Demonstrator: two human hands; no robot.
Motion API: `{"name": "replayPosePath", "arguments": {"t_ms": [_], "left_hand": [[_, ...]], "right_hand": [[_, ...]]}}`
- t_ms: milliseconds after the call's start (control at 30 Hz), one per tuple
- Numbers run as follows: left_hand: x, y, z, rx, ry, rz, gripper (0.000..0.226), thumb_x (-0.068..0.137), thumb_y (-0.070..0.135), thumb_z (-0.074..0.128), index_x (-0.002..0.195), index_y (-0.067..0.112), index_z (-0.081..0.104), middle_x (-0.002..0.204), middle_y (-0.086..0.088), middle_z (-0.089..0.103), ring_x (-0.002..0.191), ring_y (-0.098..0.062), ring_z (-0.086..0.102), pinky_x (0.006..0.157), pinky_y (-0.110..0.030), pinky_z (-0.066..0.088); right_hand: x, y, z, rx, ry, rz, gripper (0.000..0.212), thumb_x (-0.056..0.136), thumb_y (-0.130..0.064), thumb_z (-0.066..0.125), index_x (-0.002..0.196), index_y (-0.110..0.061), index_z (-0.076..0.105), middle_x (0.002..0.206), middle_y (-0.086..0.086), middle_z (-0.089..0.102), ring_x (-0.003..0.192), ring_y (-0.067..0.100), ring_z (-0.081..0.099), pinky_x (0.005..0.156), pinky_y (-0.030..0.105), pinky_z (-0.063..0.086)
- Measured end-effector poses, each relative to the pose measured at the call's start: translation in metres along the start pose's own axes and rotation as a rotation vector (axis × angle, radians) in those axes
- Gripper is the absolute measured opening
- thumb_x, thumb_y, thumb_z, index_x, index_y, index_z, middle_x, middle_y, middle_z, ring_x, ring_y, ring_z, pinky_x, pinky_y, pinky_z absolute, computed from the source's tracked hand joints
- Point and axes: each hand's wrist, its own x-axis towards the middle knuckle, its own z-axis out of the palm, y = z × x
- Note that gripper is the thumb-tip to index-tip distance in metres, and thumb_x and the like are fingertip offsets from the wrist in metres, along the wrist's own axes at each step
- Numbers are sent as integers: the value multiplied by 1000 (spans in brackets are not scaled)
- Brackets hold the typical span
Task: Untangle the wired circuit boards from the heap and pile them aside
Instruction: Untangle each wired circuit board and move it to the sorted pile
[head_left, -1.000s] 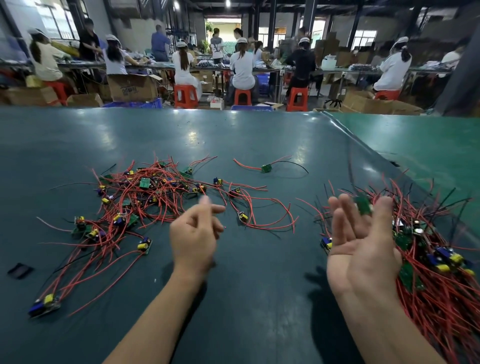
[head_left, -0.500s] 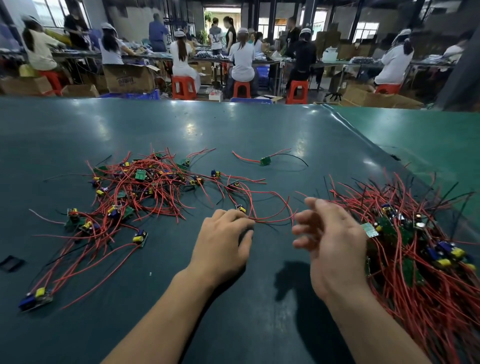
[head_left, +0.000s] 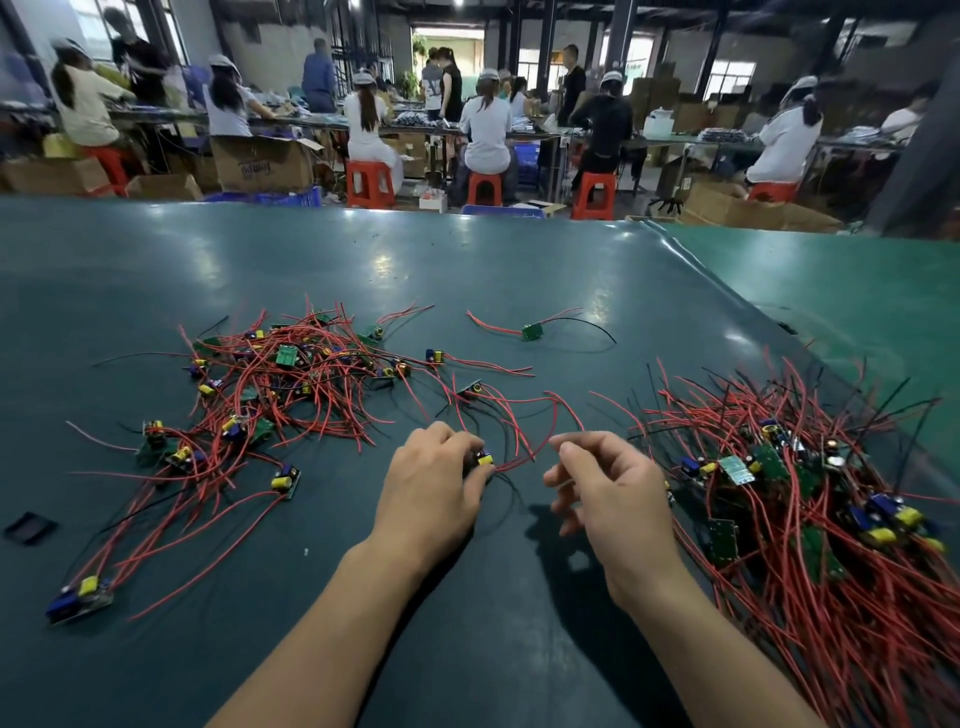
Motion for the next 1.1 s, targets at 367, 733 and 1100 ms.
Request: {"name": "replayPosePath", "arguments": {"t_ms": [367, 733, 1100], "left_hand": [[-5, 20, -10, -426, 301, 183, 20, 80, 15, 78, 98, 19, 69, 95, 6, 62, 74, -8, 64, 69, -27, 53], [-5, 30, -13, -1164, 26, -106, 19, 76, 2, 77, 92, 8, 69, 84, -6, 74, 77, -15, 69, 72, -24, 55], [-4, 35, -27, -1468, -412, -409, 20, 64, 5, 72, 83, 3, 68, 75, -15, 71, 61, -22, 70, 57, -26, 57]], "right_hand": [[-5, 2, 9, 15, -229, -22, 12, 93, -9, 64, 94, -17, 72, 79, 9, 70, 64, 15, 67, 49, 32, 56], [5, -1, -6, -35, -174, -45, 36, 92, 7, 48, 79, -16, 73, 77, 0, 72, 61, 13, 67, 42, 26, 49], [7, -5, -7, 188, -241, 56, 22, 58, -34, 80, 69, -15, 76, 57, 0, 60, 44, 9, 46, 38, 19, 34]]}}
